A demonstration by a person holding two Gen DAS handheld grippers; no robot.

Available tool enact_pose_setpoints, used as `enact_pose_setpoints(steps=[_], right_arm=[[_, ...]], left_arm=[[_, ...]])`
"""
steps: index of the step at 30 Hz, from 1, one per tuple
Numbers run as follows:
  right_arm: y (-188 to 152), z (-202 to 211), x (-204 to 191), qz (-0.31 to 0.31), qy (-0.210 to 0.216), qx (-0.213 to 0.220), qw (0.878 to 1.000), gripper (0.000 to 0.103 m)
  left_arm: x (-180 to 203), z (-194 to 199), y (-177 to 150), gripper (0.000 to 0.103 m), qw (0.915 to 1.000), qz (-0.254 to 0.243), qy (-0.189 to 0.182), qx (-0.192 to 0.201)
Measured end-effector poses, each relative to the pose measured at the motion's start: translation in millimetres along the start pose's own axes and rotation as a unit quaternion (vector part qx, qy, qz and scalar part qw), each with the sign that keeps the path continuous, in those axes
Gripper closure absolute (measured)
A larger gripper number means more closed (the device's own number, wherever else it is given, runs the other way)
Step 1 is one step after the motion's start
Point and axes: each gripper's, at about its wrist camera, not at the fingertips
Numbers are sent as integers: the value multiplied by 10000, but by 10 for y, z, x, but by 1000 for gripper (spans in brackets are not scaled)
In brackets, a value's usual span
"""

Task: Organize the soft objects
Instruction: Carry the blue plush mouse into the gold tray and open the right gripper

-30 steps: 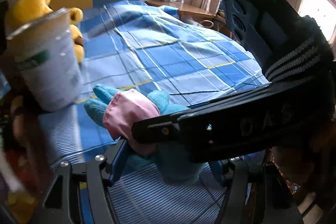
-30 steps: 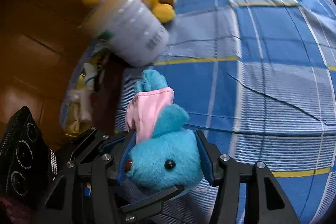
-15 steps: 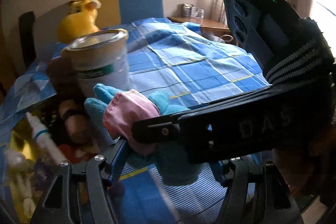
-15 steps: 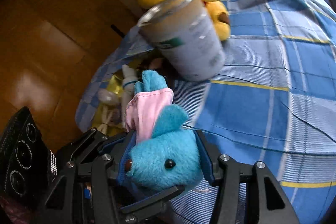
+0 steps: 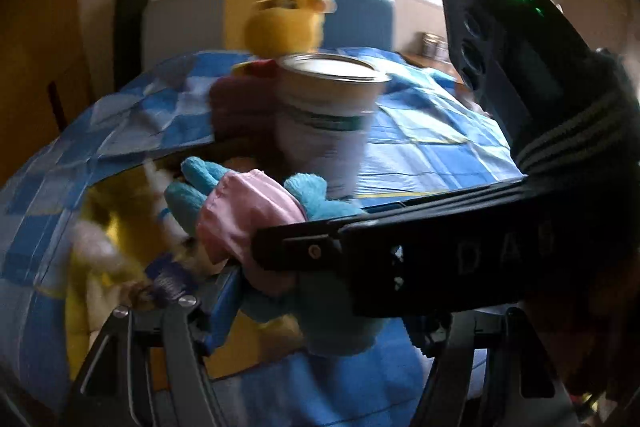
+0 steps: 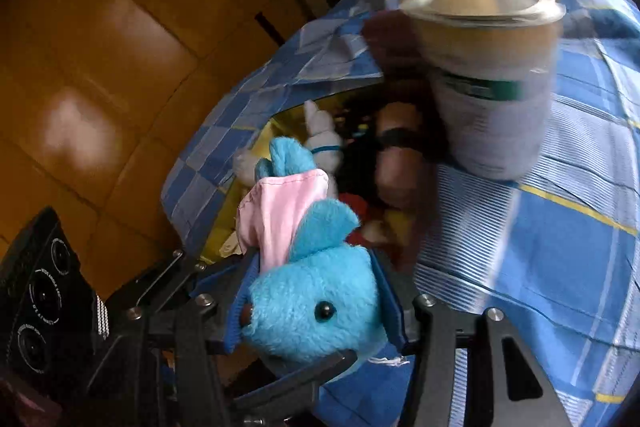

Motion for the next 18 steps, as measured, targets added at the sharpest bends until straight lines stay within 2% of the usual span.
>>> enact_pose_setpoints(steps=[5,11,13,18], right_arm=[[205,-389,-310,252,65,-221,9994,50],[581,-808,-516,300,32,-323,9990,50],[685,-1039,-544,329,-185,-445,9983,50],[773,-1560,-430,192,-752,-749,9942,51]], left_arm=[[-468,70,-3,31,9988,425,245,61],[-964,-27,49,17,9938,854,701,120],[-1124,-136,5,14,9900,1010,982,-60],[-1400,-153,-228,11,9788,1603,1228,-339]])
Point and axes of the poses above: each gripper's, at about its wrist camera, not at the fingertips, and z roughly against the way its jaws point, x to its right, y to its top, and after that the axes turned 6 degrees about -y, right-handed
